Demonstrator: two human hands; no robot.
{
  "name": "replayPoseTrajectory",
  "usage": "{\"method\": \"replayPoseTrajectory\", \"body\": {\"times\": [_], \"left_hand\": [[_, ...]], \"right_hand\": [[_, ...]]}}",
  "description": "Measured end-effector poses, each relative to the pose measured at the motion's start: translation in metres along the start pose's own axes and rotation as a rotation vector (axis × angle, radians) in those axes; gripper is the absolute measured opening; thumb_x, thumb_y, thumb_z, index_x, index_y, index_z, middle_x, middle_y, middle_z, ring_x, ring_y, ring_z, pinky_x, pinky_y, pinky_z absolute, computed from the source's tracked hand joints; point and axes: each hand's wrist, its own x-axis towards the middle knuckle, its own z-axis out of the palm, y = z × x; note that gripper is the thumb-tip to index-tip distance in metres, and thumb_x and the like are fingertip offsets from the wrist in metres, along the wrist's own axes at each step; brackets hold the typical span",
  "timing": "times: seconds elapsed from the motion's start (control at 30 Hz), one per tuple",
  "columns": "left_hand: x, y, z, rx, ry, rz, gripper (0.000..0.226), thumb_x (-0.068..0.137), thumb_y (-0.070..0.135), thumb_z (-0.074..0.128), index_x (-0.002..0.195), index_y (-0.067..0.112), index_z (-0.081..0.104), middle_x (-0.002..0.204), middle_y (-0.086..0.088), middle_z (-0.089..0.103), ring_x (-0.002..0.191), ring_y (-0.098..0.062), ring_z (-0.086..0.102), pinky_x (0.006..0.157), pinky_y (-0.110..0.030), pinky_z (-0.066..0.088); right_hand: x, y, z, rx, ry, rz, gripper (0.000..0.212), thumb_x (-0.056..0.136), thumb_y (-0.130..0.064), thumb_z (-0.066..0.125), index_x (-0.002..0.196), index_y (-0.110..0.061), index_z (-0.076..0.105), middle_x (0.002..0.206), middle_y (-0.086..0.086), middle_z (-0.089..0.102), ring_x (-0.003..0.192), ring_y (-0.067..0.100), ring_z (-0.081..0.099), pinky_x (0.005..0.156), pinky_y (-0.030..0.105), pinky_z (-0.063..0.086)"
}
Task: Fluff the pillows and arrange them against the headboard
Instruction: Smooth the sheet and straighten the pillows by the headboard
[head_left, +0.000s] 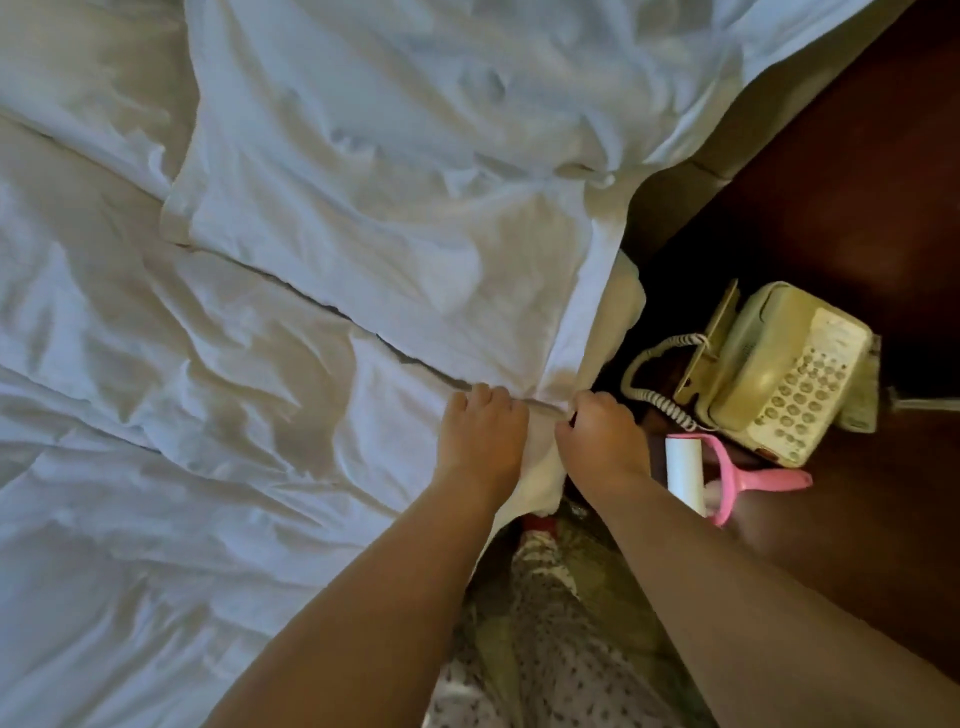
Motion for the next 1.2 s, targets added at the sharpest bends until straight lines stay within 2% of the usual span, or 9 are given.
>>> {"method": "replayPoseTrajectory", "body": {"times": [0.23,0.4,0.53,0.63,0.67,0.8,1.0,1.1,1.2], "left_hand": [[0.042,0.035,0.003,0.144,-0.017,0.04,0.028,0.097,0.016,0.044,0.123,0.011,0.053,0.121,-0.006,0.055,0.113,-0.022,0.049,0.096,-0.033,0.038],[0.053,0.038,0.015,0.135,0.006,0.047,0.035,0.097,0.023,0.047,0.131,0.017,0.045,0.132,-0.003,0.048,0.122,-0.02,0.046,0.099,-0.031,0.038],[0.058,0.043,0.017,0.195,0.006,0.021,0.03,0.093,0.026,0.058,0.121,0.017,0.053,0.118,-0.003,0.056,0.108,-0.021,0.056,0.088,-0.03,0.044],[0.068,0.049,0.018,0.24,-0.021,0.047,0.031,0.097,0.021,0.048,0.127,0.013,0.046,0.125,-0.006,0.052,0.114,-0.021,0.052,0.094,-0.031,0.042],[0.071,0.051,0.017,0.245,-0.019,0.049,0.032,0.096,0.019,0.048,0.127,0.012,0.045,0.126,-0.007,0.051,0.115,-0.022,0.052,0.096,-0.031,0.042],[0.07,0.051,0.01,0.275,-0.037,0.082,0.031,0.095,0.016,0.049,0.126,0.012,0.047,0.124,-0.007,0.053,0.114,-0.021,0.053,0.096,-0.03,0.043],[0.038,0.043,0.01,0.243,-0.059,0.207,0.03,0.1,0.02,0.038,0.128,0.017,0.045,0.125,-0.001,0.052,0.115,-0.019,0.052,0.096,-0.029,0.04],[0.023,0.035,-0.014,0.249,-0.046,0.226,0.035,0.098,0.025,0.042,0.132,0.02,0.041,0.124,0.001,0.051,0.113,-0.018,0.052,0.092,-0.029,0.039],[0.011,0.028,-0.057,0.206,0.027,0.207,0.037,0.095,0.023,0.044,0.131,0.021,0.041,0.122,0.002,0.051,0.11,-0.018,0.054,0.088,-0.028,0.04]], "right_hand": [[0.041,0.015,0.015,0.322,-0.123,0.067,0.027,0.091,-0.033,0.054,0.109,-0.014,0.061,0.112,0.011,0.063,0.099,0.031,0.061,0.076,0.033,0.05],[0.06,0.011,0.024,0.639,-0.264,0.17,0.03,0.096,-0.027,0.044,0.113,-0.013,0.065,0.114,0.015,0.064,0.106,0.034,0.057,0.094,0.046,0.049],[0.065,0.016,0.029,0.719,-0.316,0.167,0.033,0.097,-0.031,0.044,0.113,-0.014,0.067,0.115,0.015,0.065,0.106,0.033,0.059,0.096,0.044,0.048],[0.065,0.019,0.028,0.8,-0.395,0.213,0.032,0.098,-0.029,0.042,0.099,-0.011,0.068,0.119,0.021,0.062,0.107,0.033,0.057,0.1,0.046,0.044],[0.064,0.019,0.026,0.809,-0.407,0.204,0.031,0.099,-0.026,0.041,0.096,-0.009,0.066,0.12,0.023,0.061,0.107,0.033,0.056,0.101,0.045,0.043],[0.056,0.02,0.021,0.77,-0.396,0.162,0.031,0.1,-0.014,0.04,0.113,0.004,0.061,0.121,0.025,0.06,0.113,0.038,0.055,0.099,0.042,0.044],[0.016,0.015,0.017,0.633,-0.334,0.184,0.028,0.097,-0.015,0.043,0.103,0.0,0.066,0.109,0.021,0.065,0.103,0.037,0.06,0.089,0.038,0.048],[0.0,0.0,-0.015,0.603,-0.259,0.208,0.025,0.096,-0.016,0.047,0.104,-0.003,0.066,0.107,0.018,0.066,0.1,0.035,0.062,0.082,0.035,0.05],[-0.017,-0.017,-0.069,0.559,-0.13,0.144,0.022,0.095,-0.013,0.046,0.105,-0.003,0.063,0.109,0.018,0.064,0.099,0.033,0.06,0.075,0.032,0.043]]}}
